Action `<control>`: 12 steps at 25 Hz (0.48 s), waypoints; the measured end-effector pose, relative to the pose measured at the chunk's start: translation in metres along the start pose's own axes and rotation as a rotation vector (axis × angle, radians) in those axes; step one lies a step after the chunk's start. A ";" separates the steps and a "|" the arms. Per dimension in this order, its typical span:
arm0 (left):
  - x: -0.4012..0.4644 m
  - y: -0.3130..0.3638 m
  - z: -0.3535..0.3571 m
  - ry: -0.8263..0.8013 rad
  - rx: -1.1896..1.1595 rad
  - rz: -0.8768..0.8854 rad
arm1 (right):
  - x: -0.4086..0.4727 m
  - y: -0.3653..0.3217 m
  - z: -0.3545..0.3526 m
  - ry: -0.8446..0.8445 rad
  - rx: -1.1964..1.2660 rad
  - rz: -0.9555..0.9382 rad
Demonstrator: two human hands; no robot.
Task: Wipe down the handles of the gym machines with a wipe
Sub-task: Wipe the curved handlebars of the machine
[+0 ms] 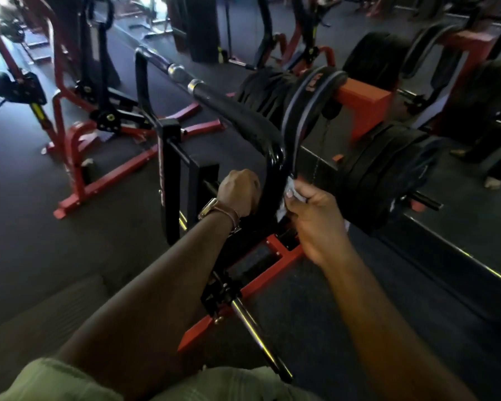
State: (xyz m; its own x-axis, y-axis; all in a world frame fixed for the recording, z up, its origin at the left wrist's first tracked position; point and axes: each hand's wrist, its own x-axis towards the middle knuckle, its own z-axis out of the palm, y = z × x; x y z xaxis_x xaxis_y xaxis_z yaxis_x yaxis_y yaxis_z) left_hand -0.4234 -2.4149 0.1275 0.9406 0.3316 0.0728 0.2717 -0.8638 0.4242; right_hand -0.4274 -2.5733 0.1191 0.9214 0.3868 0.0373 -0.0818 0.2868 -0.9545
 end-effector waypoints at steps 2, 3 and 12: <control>-0.003 -0.001 -0.003 -0.020 0.013 0.018 | -0.004 0.001 0.013 0.188 -0.116 -0.225; -0.004 -0.001 -0.003 -0.033 0.016 0.027 | -0.002 -0.004 0.017 0.243 -0.186 -0.329; -0.001 -0.003 0.001 0.009 -0.026 0.024 | 0.009 -0.027 0.016 -0.076 -1.151 -0.934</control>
State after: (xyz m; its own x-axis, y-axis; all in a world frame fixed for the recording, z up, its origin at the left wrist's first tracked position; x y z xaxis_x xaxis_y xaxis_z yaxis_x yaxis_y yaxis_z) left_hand -0.4252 -2.4127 0.1250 0.9449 0.3143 0.0915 0.2433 -0.8613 0.4460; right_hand -0.4232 -2.5635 0.1495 0.4454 0.5121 0.7344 0.8861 -0.3694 -0.2798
